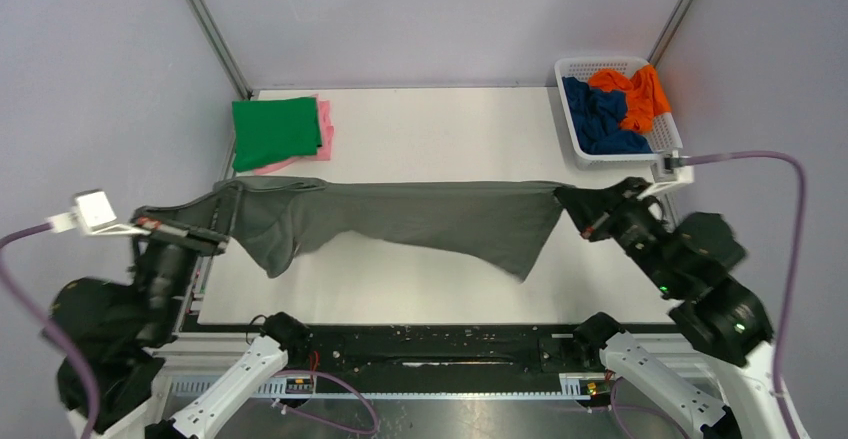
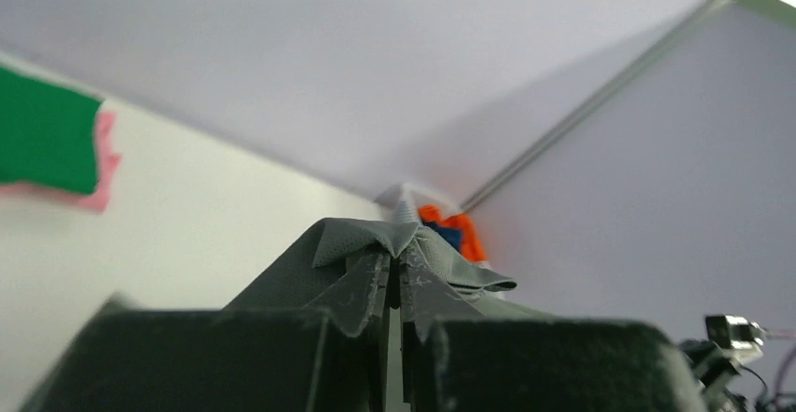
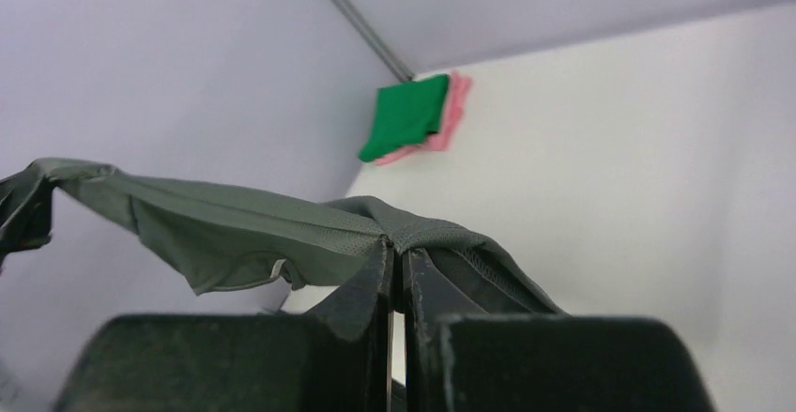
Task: Fold and stack the t-shirts
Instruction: Flatten out the tshirt
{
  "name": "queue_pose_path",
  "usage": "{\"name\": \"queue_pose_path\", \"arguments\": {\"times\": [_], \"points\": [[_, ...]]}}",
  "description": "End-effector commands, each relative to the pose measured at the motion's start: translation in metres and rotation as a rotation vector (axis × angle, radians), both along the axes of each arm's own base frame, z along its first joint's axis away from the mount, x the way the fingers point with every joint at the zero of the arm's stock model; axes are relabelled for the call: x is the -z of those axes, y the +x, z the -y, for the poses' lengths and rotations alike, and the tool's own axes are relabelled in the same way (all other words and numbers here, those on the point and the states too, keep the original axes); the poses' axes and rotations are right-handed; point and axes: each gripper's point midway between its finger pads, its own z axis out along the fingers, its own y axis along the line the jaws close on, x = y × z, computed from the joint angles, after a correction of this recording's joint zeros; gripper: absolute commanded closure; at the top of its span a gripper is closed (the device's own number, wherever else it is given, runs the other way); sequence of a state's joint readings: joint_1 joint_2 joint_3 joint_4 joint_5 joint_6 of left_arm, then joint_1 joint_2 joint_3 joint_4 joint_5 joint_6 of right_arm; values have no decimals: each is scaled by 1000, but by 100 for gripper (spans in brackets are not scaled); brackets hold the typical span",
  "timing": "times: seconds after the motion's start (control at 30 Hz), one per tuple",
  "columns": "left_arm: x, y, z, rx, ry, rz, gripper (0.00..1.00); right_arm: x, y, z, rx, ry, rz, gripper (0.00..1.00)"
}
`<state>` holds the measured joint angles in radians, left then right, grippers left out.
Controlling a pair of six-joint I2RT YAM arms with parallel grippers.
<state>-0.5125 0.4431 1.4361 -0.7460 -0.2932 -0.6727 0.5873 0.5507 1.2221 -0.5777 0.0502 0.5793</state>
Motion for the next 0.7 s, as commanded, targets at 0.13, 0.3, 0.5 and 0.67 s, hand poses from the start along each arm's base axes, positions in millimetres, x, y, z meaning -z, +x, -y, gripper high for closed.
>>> {"name": "queue_pose_path", "arguments": {"times": [0.13,0.3,0.5,0.67], "points": [[-113,-81,16,246,76,375,100,-80,-75,8,-208,42,202,98],[-130,-86,20,231,114,411,100,-94,-81,21,-166,58,247,97],[-106,-36,27,136,151,296,100,-63,-35,35,45,14,145,96],[-36,64,15,-108,190,25,99,1,29,48,302,-110,-27,94]]}}
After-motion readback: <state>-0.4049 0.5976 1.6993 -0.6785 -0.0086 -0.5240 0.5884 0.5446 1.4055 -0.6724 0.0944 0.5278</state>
